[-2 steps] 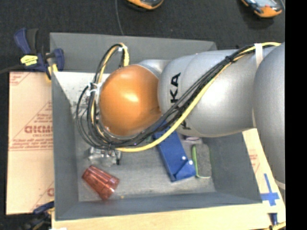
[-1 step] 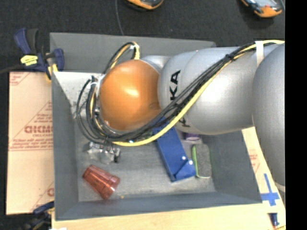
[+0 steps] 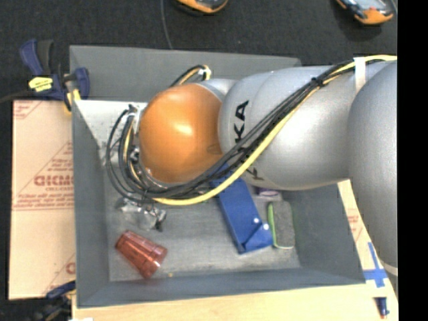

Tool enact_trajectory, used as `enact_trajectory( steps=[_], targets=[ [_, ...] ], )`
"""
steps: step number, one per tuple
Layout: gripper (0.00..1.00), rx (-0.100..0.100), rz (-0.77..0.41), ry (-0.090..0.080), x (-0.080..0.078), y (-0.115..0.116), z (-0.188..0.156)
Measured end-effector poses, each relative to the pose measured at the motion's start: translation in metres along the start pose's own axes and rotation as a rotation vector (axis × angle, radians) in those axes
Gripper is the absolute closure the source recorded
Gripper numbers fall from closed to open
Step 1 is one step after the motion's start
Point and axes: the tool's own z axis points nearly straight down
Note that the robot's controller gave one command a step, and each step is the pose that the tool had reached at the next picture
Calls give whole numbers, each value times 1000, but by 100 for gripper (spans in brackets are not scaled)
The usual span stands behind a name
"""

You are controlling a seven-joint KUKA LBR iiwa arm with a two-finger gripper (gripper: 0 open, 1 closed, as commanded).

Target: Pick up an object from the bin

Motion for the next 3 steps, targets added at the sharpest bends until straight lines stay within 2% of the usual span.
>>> enact_trajectory(
  steps=[1, 2, 3],
  targets=[
    [100, 1, -113, -2, 32, -10, 6],
    [100, 2, -234, -5, 27, 14, 39],
    [100, 5, -461, -5, 26, 25, 39]
  ],
)
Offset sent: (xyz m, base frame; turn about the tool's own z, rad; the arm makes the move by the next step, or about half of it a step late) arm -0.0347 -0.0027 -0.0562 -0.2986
